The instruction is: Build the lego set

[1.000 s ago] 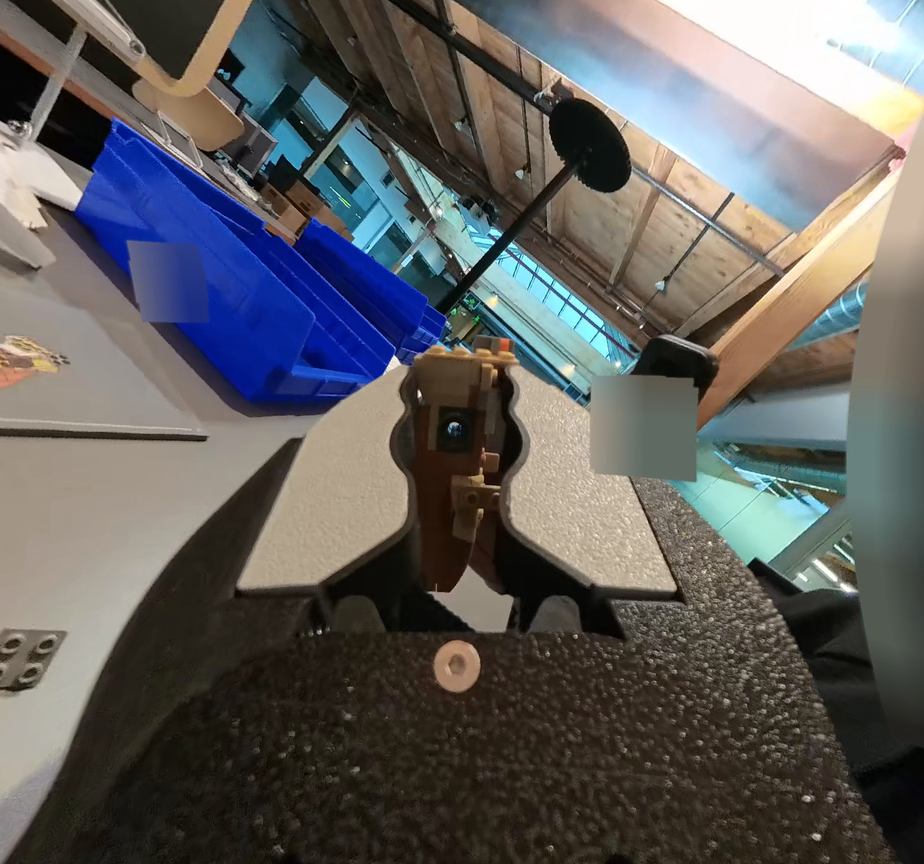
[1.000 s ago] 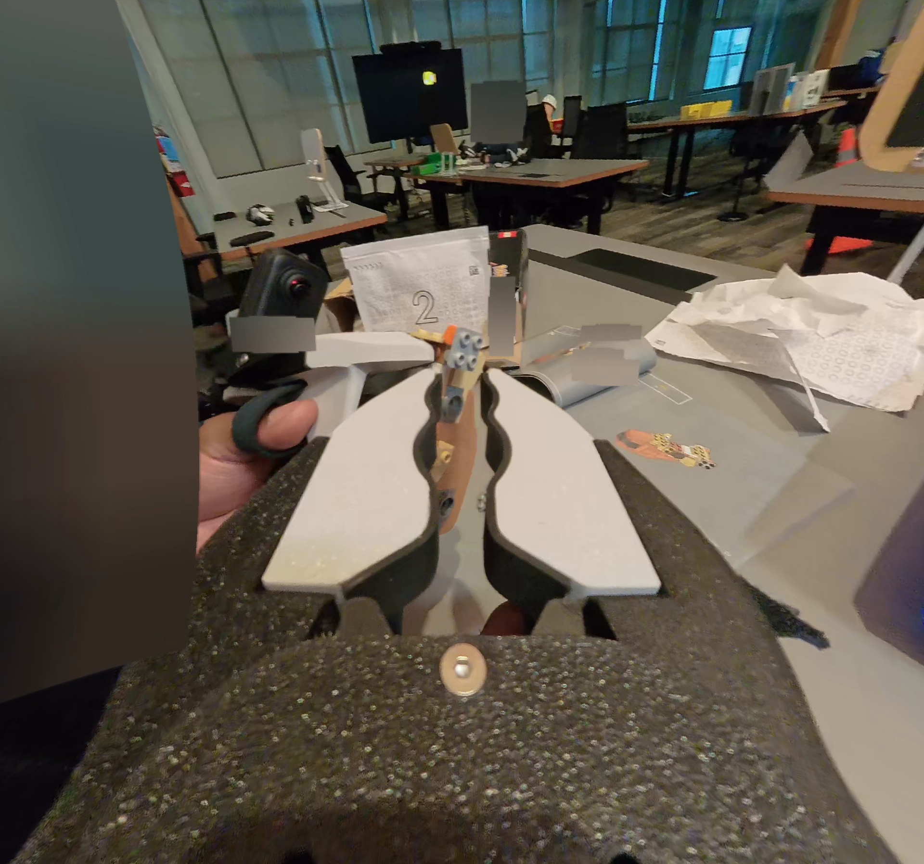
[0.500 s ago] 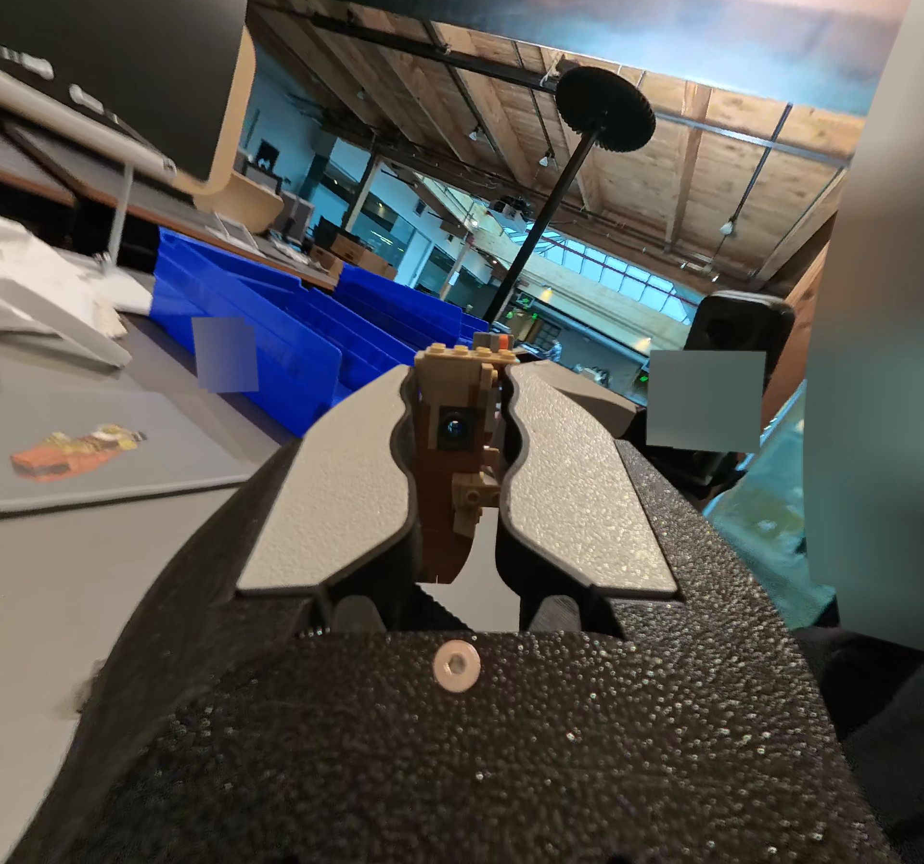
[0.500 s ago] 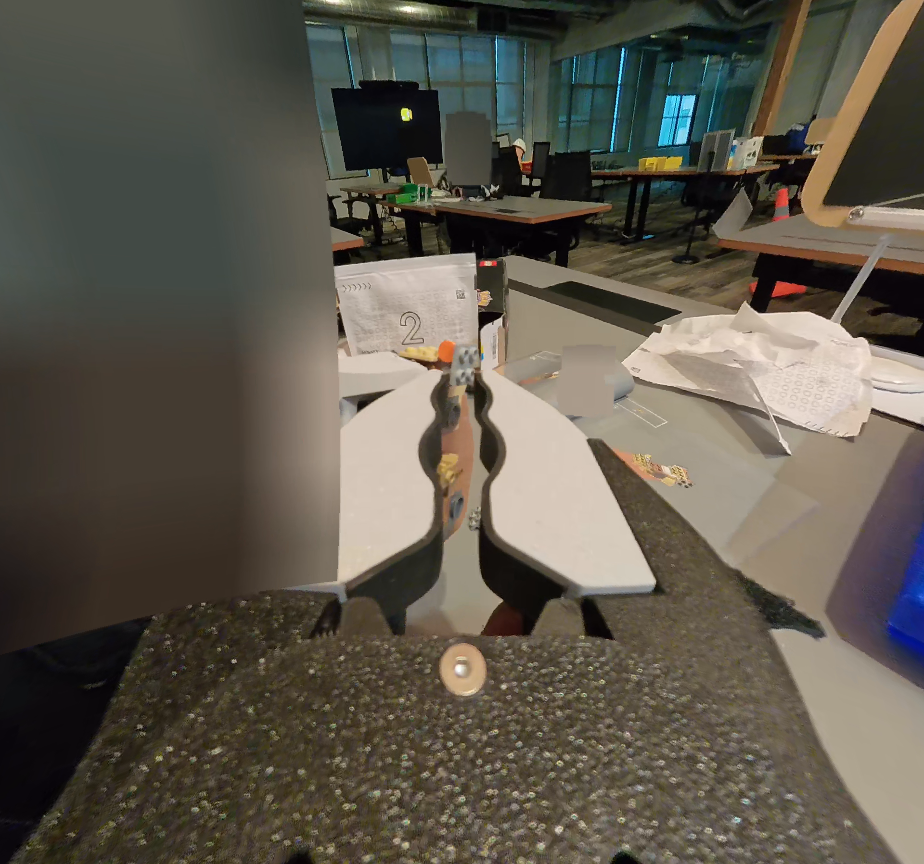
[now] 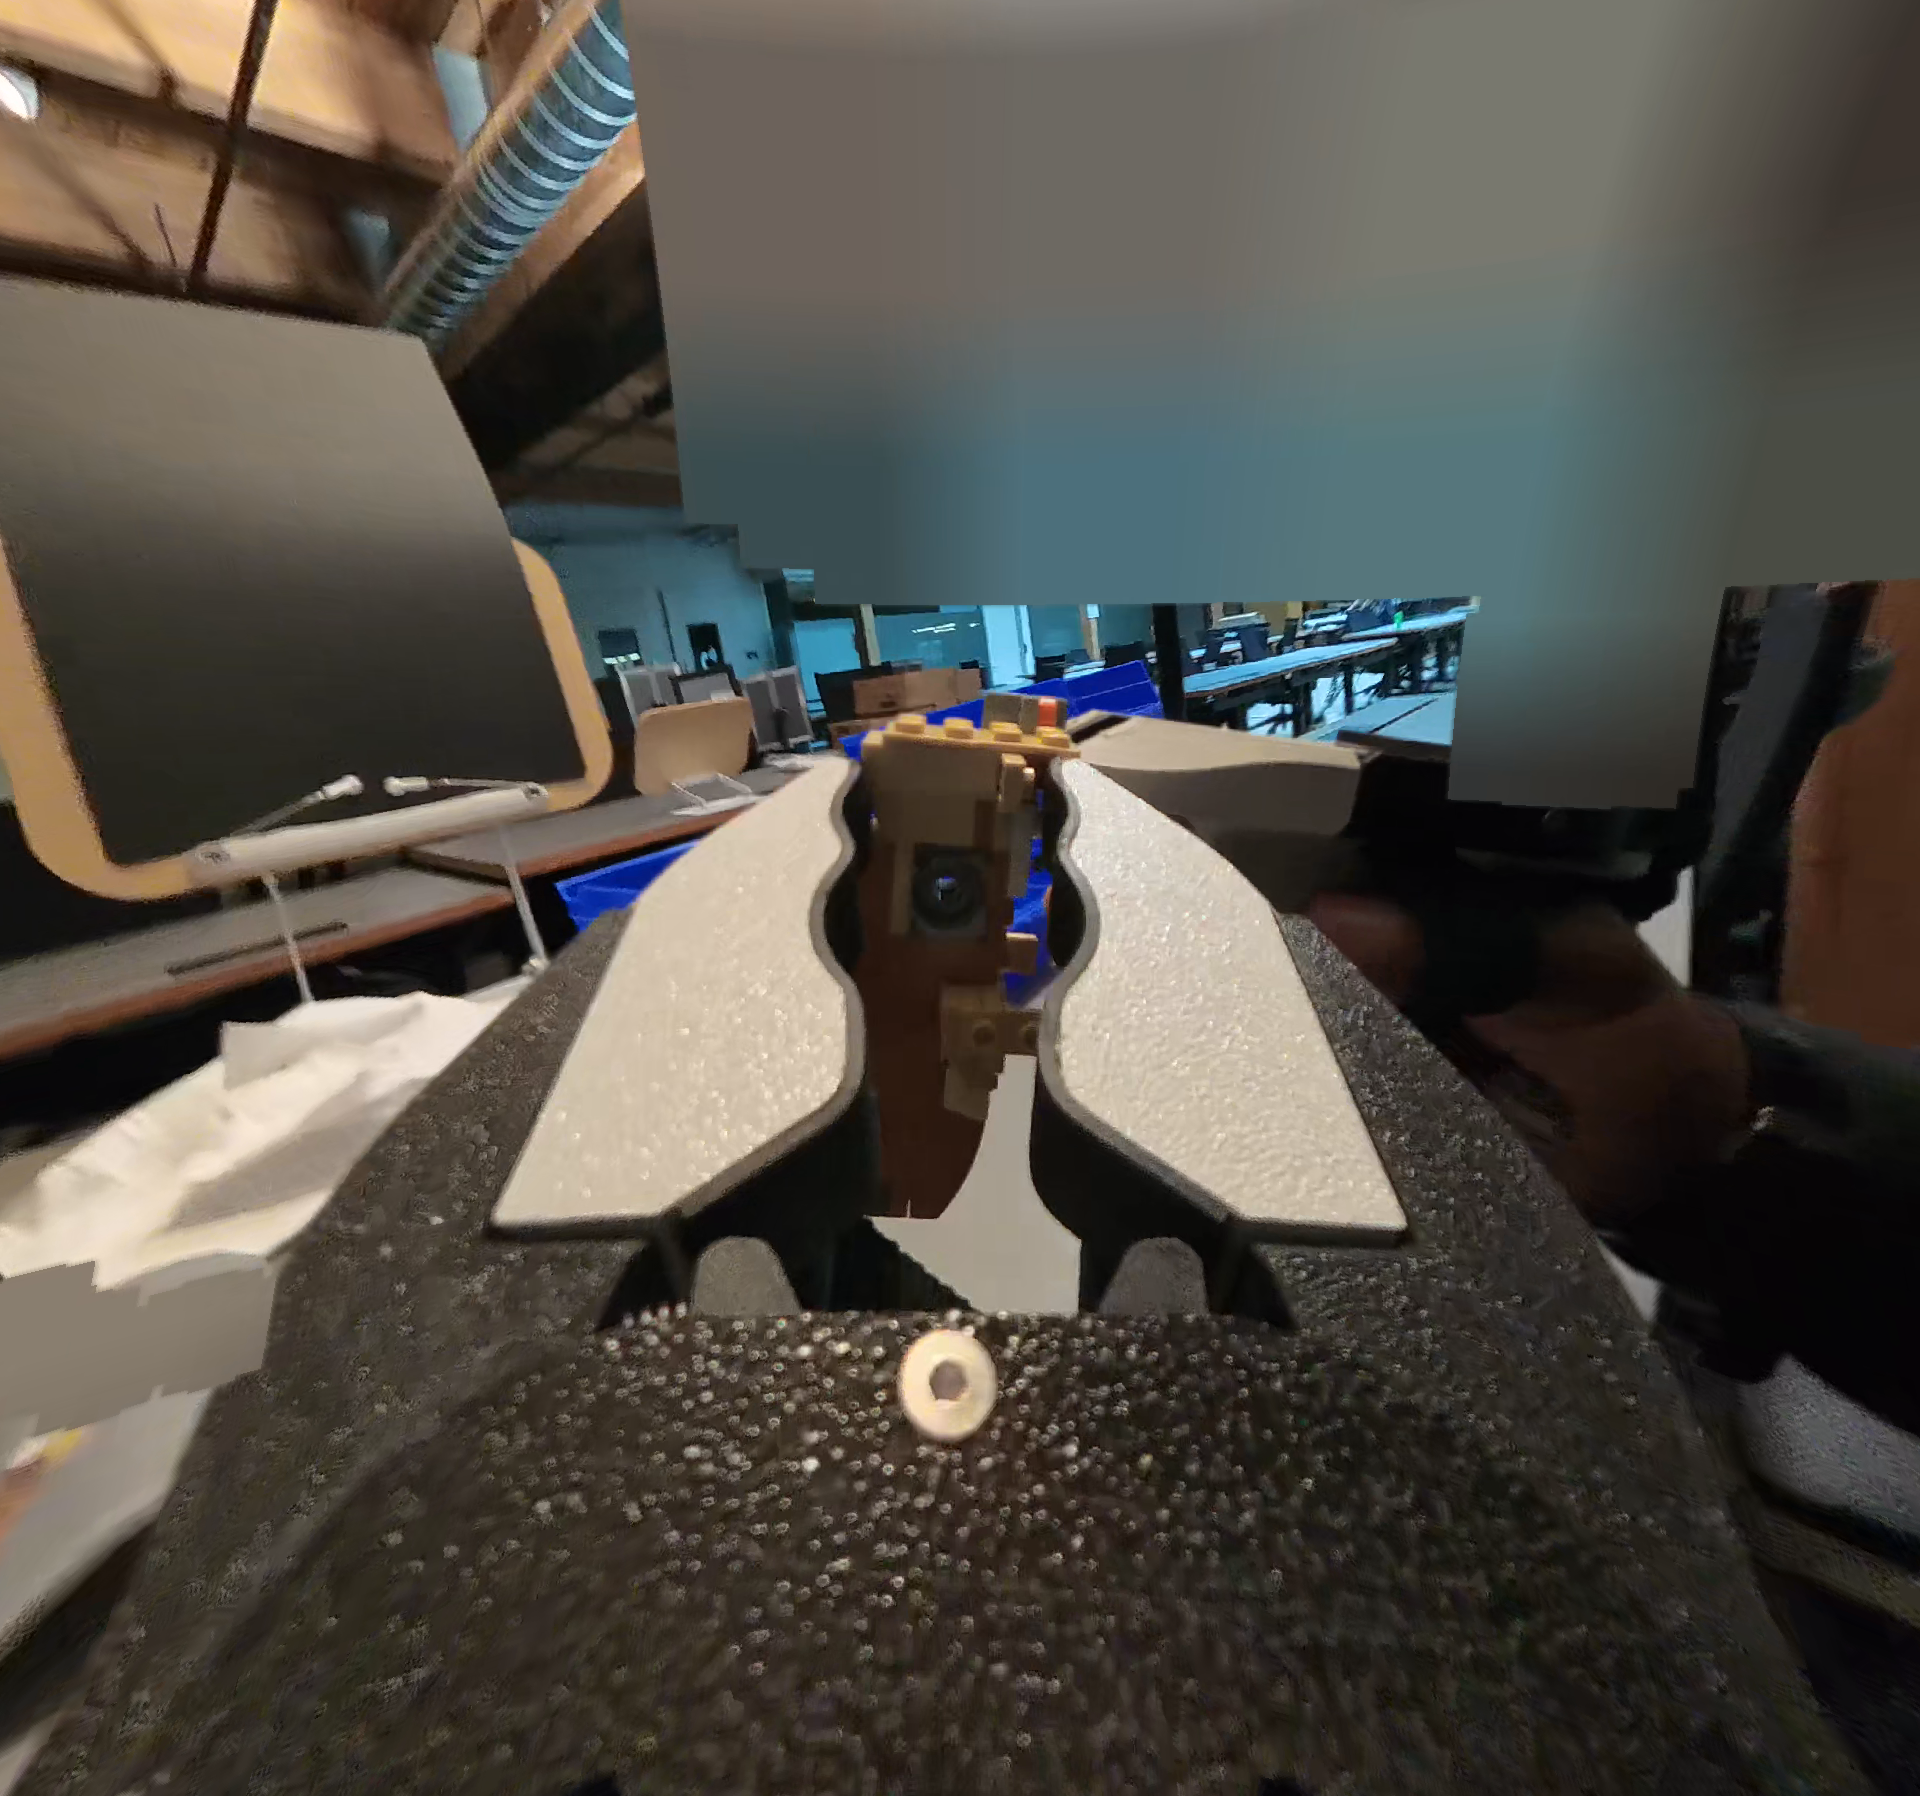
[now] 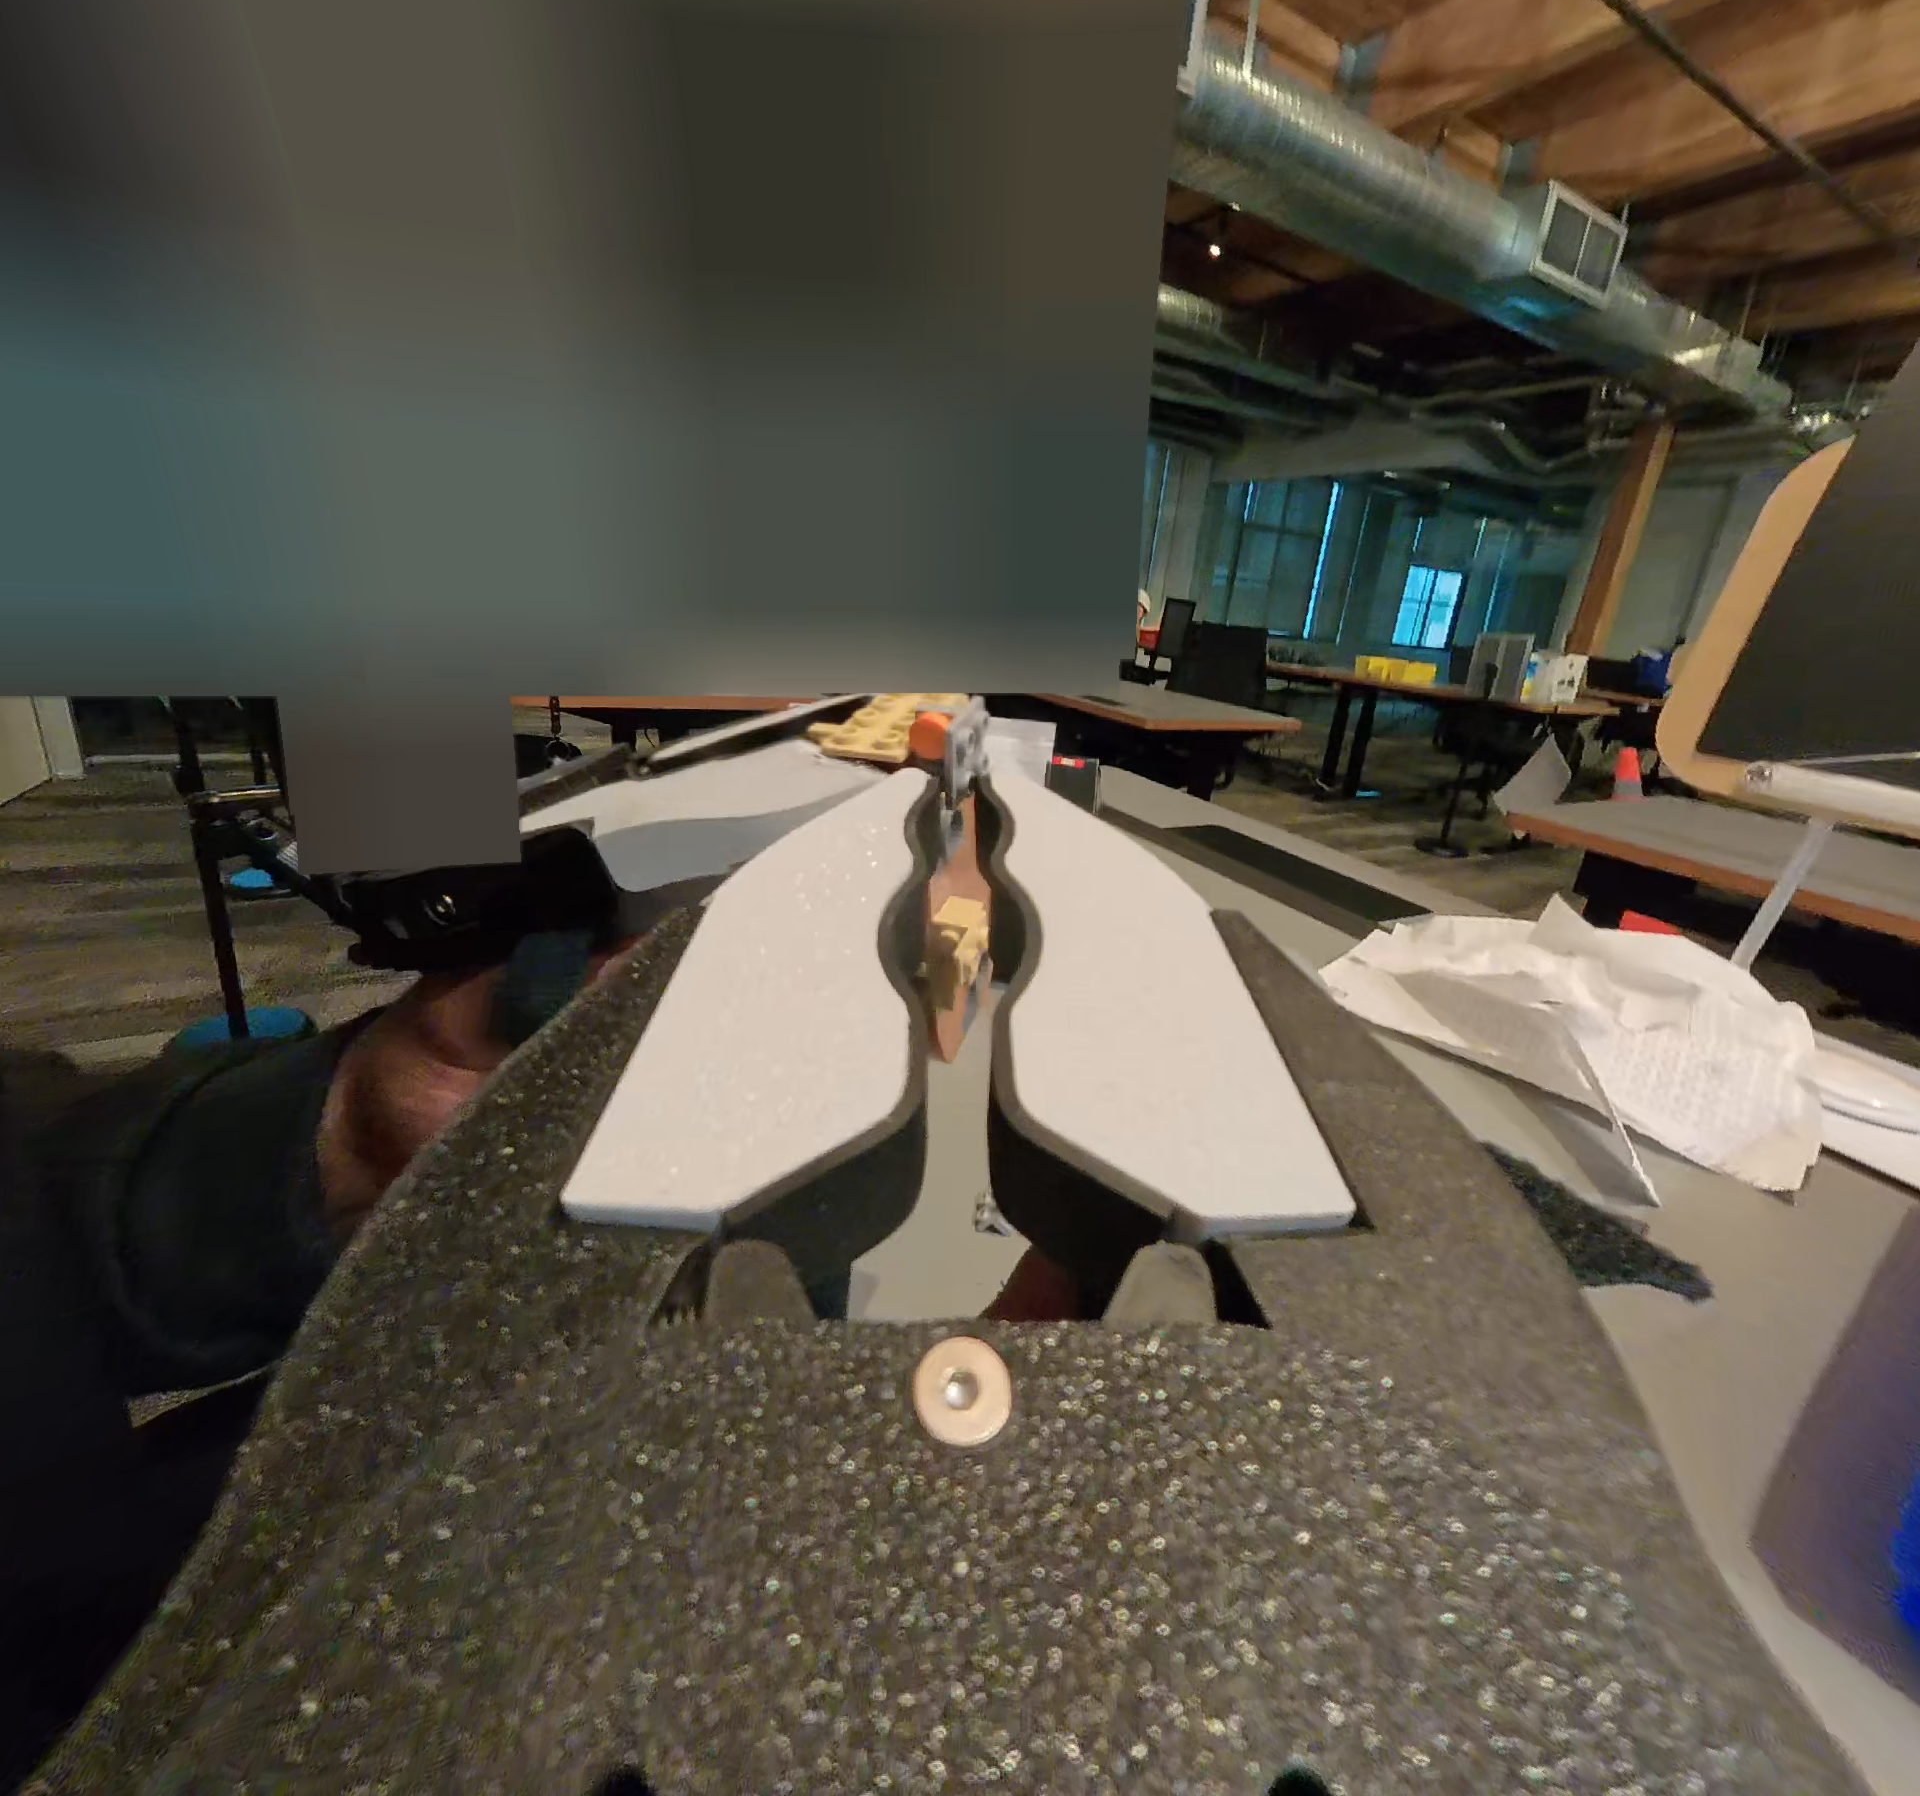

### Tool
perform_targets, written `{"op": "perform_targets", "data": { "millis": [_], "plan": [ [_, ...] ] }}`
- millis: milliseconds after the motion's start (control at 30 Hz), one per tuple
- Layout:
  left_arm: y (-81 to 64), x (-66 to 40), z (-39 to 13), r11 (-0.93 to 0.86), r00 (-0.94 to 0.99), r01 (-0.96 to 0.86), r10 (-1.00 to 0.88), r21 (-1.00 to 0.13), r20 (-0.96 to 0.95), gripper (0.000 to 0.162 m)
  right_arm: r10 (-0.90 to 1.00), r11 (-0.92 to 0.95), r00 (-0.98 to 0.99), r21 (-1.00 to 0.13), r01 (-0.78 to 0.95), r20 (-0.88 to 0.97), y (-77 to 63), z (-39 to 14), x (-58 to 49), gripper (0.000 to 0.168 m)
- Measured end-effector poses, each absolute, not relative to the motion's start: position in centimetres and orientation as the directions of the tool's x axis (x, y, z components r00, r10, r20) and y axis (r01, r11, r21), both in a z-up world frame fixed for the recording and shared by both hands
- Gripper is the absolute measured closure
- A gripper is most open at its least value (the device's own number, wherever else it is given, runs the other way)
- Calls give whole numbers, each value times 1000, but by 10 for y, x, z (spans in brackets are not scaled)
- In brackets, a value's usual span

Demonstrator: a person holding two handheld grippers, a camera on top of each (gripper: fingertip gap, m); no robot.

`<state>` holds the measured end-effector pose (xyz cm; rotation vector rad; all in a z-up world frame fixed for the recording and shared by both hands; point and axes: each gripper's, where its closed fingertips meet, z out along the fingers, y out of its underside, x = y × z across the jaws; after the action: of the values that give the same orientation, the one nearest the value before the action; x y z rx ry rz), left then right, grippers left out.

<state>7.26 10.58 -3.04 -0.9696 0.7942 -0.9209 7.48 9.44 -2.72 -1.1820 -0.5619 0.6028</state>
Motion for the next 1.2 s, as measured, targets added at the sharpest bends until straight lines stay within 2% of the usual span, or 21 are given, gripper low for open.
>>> {"op": "perform_targets", "data": {
  "millis": [200,533,1200],
  "plan": [
    [97,74,-31,426,422,222,-853,-877,-307,131,700,315,703,-939,-142,128,86,-29,76,163],
    [94,72,-34,518,402,178,-814,-837,-419,131,715,300,687,-945,-133,130,84,-35,73,163],
    [92,70,-40,469,287,165,-864,-868,-413,131,744,249,653,-966,-76,140,84,-43,69,163]
  ]
}}
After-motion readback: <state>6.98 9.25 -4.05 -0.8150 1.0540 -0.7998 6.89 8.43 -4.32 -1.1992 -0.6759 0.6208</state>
